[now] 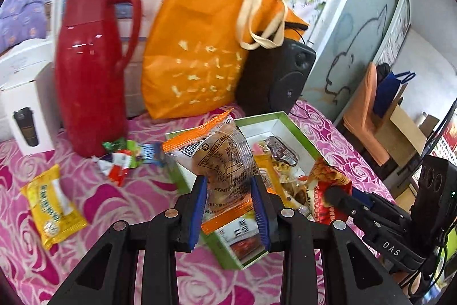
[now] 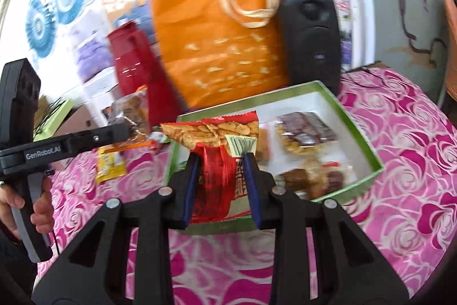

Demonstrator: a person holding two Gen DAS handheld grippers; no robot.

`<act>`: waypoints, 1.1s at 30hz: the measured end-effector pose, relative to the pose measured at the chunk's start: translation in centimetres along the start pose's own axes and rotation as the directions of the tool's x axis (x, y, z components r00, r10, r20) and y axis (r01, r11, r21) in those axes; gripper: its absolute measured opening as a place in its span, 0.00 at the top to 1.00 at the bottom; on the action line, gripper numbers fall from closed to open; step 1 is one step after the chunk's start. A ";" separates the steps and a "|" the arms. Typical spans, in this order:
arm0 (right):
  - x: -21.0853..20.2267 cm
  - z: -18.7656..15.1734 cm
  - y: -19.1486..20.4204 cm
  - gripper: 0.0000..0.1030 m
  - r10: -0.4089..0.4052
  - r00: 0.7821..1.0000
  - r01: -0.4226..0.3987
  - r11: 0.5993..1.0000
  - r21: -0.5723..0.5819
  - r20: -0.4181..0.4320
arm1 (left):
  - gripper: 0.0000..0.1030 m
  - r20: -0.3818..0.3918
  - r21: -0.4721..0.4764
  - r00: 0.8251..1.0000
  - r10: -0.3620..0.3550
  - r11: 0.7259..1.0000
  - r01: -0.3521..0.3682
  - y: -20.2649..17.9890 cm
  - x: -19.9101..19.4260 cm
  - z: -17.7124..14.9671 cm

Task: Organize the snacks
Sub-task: 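Carry both bags over the green box, lower them in and open both grippers, then move both grippers back toward the small candy wrappers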

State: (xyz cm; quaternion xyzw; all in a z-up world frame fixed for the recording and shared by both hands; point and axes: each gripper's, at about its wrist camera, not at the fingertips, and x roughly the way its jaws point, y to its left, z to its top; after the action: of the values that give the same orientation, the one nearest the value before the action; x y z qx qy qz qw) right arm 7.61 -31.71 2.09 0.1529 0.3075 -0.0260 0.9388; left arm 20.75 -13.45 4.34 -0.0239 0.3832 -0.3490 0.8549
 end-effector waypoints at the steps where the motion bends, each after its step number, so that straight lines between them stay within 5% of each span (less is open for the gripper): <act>1: 0.2 0.0 -0.7 0.68 -0.014 1.000 0.014 1.000 0.005 -0.001 | 0.69 -0.009 0.008 1.000 -0.002 1.000 0.002 -0.5 0.9 0.3; 6: 1.5 0.2 -3.7 0.75 -0.062 0.998 0.062 0.998 0.014 -0.022 | 0.69 -0.048 0.035 0.999 0.003 0.999 -0.001 -1.8 4.3 1.2; 15: 3.8 0.5 -4.4 0.74 -0.067 0.997 0.067 0.998 -0.018 -0.025 | 0.63 -0.066 0.074 0.996 0.054 0.996 -0.049 -2.4 6.9 1.0; 17: 3.8 0.3 -4.4 0.61 -0.089 0.996 0.089 0.996 -0.024 -0.027 | 0.27 -0.041 0.081 0.995 0.092 0.993 -0.089 -2.5 6.5 1.0; 19: 3.6 0.0 -4.6 0.53 -0.091 0.995 0.090 0.996 -0.012 -0.032 | 0.15 0.008 0.067 0.991 0.133 0.989 -0.134 -2.4 5.7 1.1; 22: 2.9 -0.5 -5.0 0.51 -0.096 0.995 0.096 0.995 0.011 -0.035 | 0.11 0.031 0.049 0.989 0.145 0.988 -0.146 -2.0 4.8 1.1; 25: 2.9 -0.9 -5.4 0.36 -0.108 0.993 0.110 0.993 0.033 -0.056 | 0.08 0.037 0.040 0.983 0.180 0.983 -0.181 -1.8 4.4 1.0; 33: 1.7 -0.7 -3.9 0.18 -0.128 0.991 0.128 0.992 0.005 -0.038 | 0.04 0.062 0.030 0.978 0.201 0.979 -0.203 -1.8 2.2 0.3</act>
State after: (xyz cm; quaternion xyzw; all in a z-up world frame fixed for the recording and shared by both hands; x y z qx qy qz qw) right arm 7.98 -35.14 -0.50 0.1369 0.3342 -0.0847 0.9287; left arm 20.94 -16.23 3.75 0.0202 0.3520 -0.2663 0.8971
